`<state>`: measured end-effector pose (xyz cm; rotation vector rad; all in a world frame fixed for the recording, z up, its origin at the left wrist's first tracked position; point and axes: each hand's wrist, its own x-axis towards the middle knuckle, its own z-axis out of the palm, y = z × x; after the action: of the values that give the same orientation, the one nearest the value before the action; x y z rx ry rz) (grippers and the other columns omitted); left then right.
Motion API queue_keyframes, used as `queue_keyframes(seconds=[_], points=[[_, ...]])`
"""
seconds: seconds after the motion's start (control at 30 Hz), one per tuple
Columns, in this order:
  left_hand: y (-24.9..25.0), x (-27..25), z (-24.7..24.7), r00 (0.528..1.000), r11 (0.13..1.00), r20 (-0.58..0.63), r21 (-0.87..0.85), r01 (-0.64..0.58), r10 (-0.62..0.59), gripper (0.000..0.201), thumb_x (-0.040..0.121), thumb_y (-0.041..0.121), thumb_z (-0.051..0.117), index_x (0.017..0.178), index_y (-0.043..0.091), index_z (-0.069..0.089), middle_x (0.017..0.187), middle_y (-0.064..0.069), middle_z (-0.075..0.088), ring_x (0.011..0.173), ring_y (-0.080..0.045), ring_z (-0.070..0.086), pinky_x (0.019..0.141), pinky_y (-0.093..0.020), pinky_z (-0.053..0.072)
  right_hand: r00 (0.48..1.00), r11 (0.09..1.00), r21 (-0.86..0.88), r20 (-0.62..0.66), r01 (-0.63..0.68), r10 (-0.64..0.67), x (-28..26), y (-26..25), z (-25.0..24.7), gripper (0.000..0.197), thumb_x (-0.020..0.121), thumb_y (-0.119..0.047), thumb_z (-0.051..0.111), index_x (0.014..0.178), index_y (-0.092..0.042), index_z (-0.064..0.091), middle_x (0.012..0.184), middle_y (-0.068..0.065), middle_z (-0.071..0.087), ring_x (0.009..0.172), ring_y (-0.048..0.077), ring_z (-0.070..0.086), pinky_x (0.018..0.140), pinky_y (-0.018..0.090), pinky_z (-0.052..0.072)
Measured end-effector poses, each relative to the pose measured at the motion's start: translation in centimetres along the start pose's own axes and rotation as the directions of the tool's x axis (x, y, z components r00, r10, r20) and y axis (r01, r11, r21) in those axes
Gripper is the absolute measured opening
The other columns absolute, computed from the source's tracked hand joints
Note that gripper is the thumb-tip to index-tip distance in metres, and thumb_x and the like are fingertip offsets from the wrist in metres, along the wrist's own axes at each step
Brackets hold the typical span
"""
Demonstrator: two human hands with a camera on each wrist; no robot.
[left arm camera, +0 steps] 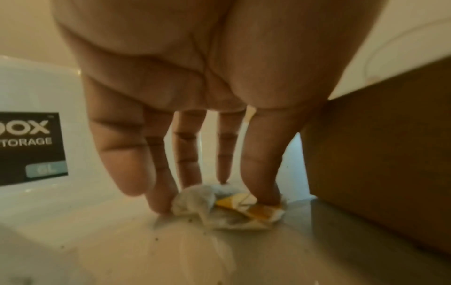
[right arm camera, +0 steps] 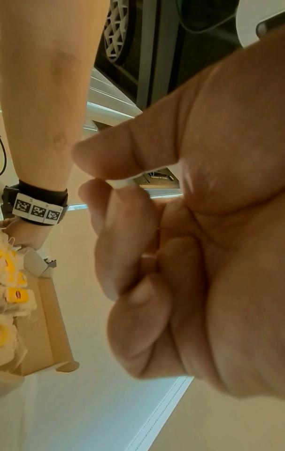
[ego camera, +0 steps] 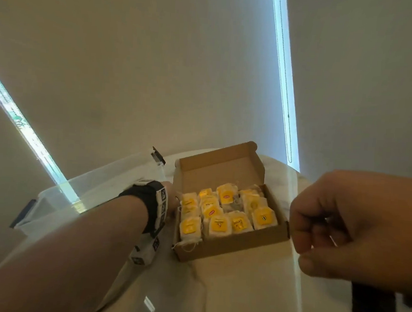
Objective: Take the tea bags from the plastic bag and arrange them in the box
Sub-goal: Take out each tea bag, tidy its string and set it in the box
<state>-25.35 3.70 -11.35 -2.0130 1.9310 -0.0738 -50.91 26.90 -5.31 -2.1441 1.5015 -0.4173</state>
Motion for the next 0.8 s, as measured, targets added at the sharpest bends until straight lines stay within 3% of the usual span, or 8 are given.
queue_keyframes(seconds=[0.07, 0.17, 0.23, 0.3, 0.4, 0.57, 0.63, 0.8], points=[[-0.2, 0.4, 0.2, 1.0, 0.999, 0.006, 0.036, 0.001, -0.002, 0.022, 0.101, 0.024, 0.049, 0.087, 0.012, 0.062, 0.073, 0.0, 0.049, 0.067, -0.015, 0.05, 0.06, -0.022, 0.04, 1.0, 1.0, 0.0, 0.0, -0.005, 0.005, 0.3, 0.7, -0.1, 0.02, 0.074, -0.048, 0.077, 0.088, -0.054, 0.063, 0.072, -0.021, 0.07, 0.055, -0.003, 0.061, 0.054, 0.009, 0.046], [-0.8, 0.7, 0.7, 0.997, 0.986, 0.04, 0.154, -0.064, 0.059, 0.029, 0.1, 0.018, 0.051, 0.125, 0.006, 0.061, 0.095, -0.003, 0.061, 0.09, -0.019, 0.053, 0.058, -0.015, 0.038, 1.0, 1.0, -0.021, -0.005, -0.018, 0.018, 1.1, 1.1, 0.0, 0.011, 0.078, -0.044, 0.078, 0.083, -0.042, 0.069, 0.072, -0.013, 0.072, 0.054, 0.001, 0.062, 0.054, 0.008, 0.046], [-1.0, 0.5, 0.7, 0.991, 0.939, 0.058, 0.316, -0.135, 0.123, 0.034, 0.098, 0.014, 0.055, 0.128, 0.001, 0.06, 0.122, -0.01, 0.066, 0.106, -0.023, 0.062, 0.048, -0.013, 0.034, 1.0, 0.999, -0.04, -0.002, -0.027, 0.027, 1.7, 1.0, 0.0, 0.012, 0.079, -0.042, 0.078, 0.079, -0.033, 0.071, 0.07, -0.014, 0.07, 0.056, 0.0, 0.061, 0.054, 0.008, 0.045], [-1.0, -0.3, 0.7, 0.992, 0.957, 0.032, 0.263, -0.125, 0.121, 0.034, 0.099, 0.014, 0.054, 0.129, 0.001, 0.06, 0.131, -0.012, 0.062, 0.12, -0.025, 0.061, 0.052, -0.012, 0.037, 0.999, 0.998, -0.056, 0.006, -0.038, 0.039, 2.4, 0.6, -0.1, 0.013, 0.081, -0.041, 0.077, 0.078, -0.029, 0.072, 0.066, -0.018, 0.068, 0.058, -0.003, 0.061, 0.054, 0.009, 0.045], [-1.6, -2.2, 0.3, 0.999, 0.998, -0.003, 0.039, -0.045, 0.045, 0.03, 0.101, 0.019, 0.05, 0.126, 0.005, 0.061, 0.122, -0.009, 0.063, 0.113, -0.026, 0.061, 0.081, -0.024, 0.047, 1.0, 0.997, -0.07, -0.011, -0.017, 0.016, 3.5, -0.1, -0.4, 0.013, 0.081, -0.04, 0.077, 0.078, -0.028, 0.073, 0.068, -0.017, 0.069, 0.063, -0.002, 0.064, 0.06, 0.014, 0.05], [-4.1, -3.7, -3.2, 0.993, 0.899, -0.11, -0.439, -0.001, -0.053, 0.023, 0.09, 0.009, 0.064, 0.11, -0.002, 0.068, 0.075, -0.006, 0.06, 0.069, -0.019, 0.06, 0.056, -0.024, 0.049, 0.992, 0.998, -0.051, -0.119, -0.038, 0.032, 6.0, -2.1, -1.4, 0.015, 0.08, -0.037, 0.079, 0.077, -0.025, 0.072, 0.068, -0.008, 0.072, 0.056, 0.002, 0.066, 0.061, 0.02, 0.051], [-4.7, -5.1, -4.8, 0.993, 0.746, -0.112, -0.665, -0.045, -0.039, 0.011, 0.086, 0.004, 0.069, 0.096, 0.0, 0.07, 0.077, -0.01, 0.066, 0.066, -0.021, 0.061, 0.053, -0.029, 0.051, 0.983, 0.998, -0.017, -0.177, -0.053, 0.05, 7.4, -3.3, -1.6, 0.015, 0.081, -0.037, 0.079, 0.079, -0.023, 0.072, 0.067, -0.006, 0.073, 0.056, 0.005, 0.069, 0.062, 0.024, 0.053], [-4.2, -9.6, -6.3, 0.991, 0.049, -0.061, -0.997, -0.067, 0.116, 0.012, 0.087, 0.004, 0.071, 0.088, 0.014, 0.065, 0.077, -0.007, 0.071, 0.066, -0.019, 0.069, 0.054, -0.029, 0.053, 0.944, 0.942, 0.319, -0.263, -0.108, 0.197, 10.8, -6.5, -1.4, 0.028, 0.091, -0.04, 0.07, 0.102, -0.014, 0.069, 0.091, 0.002, 0.075, 0.071, 0.017, 0.075, 0.065, 0.031, 0.062]])
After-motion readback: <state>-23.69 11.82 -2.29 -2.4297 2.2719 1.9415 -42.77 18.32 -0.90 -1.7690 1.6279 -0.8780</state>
